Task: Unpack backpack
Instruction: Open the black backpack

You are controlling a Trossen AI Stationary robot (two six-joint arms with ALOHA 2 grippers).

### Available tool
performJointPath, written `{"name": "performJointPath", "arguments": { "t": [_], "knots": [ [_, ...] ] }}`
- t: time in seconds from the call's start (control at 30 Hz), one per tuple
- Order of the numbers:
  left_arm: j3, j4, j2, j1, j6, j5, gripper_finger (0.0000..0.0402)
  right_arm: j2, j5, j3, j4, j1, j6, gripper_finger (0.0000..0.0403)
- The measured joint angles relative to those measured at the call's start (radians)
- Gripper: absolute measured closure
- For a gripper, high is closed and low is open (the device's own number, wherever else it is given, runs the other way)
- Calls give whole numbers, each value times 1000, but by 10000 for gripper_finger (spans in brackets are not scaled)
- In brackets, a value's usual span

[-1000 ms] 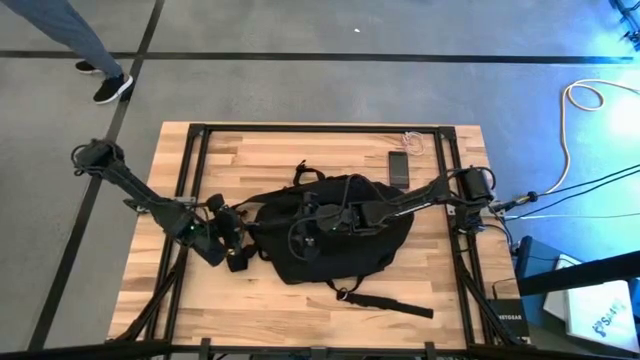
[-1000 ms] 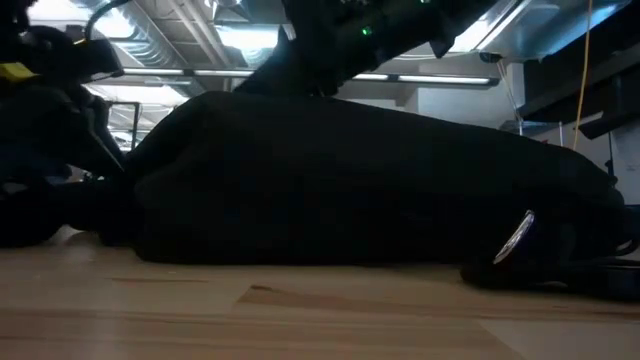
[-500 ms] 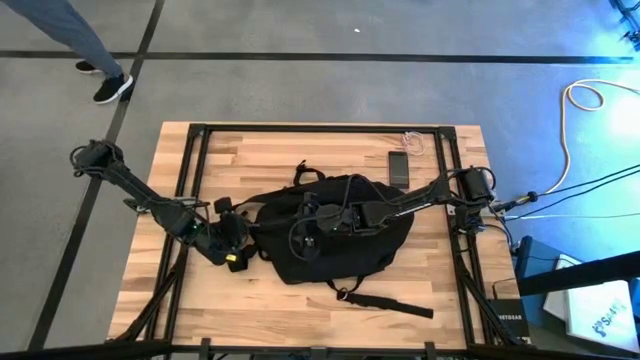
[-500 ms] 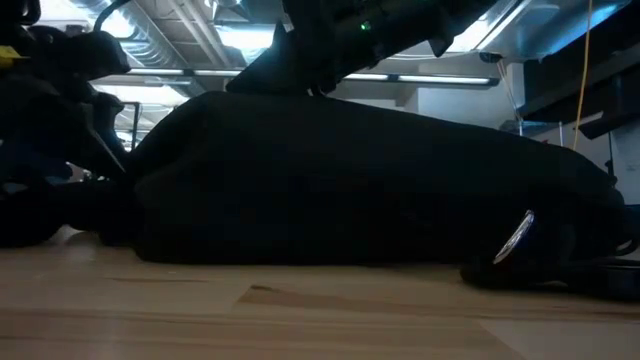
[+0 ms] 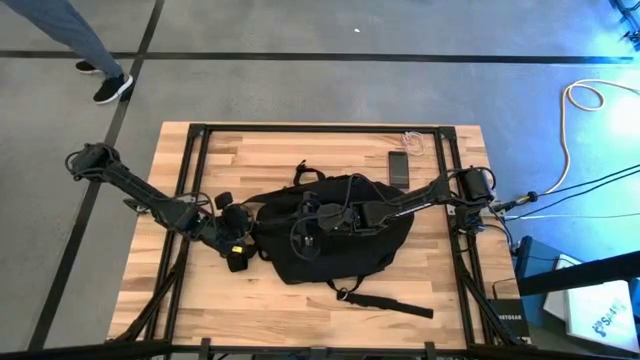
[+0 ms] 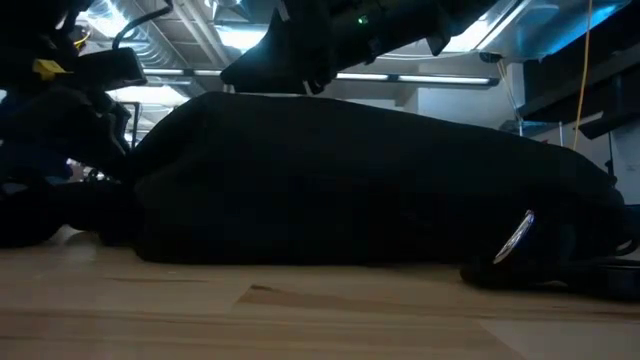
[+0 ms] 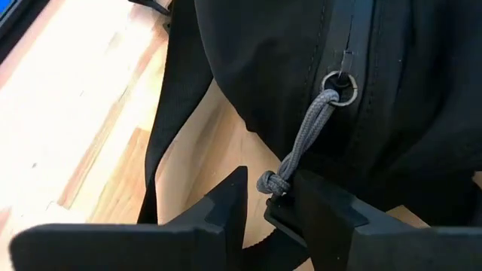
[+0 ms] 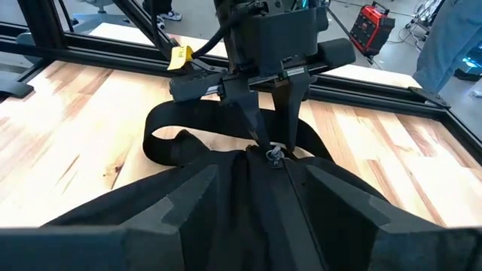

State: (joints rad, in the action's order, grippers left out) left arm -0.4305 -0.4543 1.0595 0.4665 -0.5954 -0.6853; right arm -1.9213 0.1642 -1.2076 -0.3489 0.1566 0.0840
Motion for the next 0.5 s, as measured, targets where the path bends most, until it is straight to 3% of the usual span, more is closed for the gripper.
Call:
{"name": "performJointPath", "arguments": {
  "t": [0.17,0.37,0.5],
  "knots": [
    [0,26,0,-1,30,1,327,0,0,0,-17,0,0,226],
    [0,121,0,-1,123,-29,393,0,-57,0,-25,0,-9,226],
    [0,185,0,-1,182,-57,400,1,-61,0,-27,0,-9,226]
  ]
}}
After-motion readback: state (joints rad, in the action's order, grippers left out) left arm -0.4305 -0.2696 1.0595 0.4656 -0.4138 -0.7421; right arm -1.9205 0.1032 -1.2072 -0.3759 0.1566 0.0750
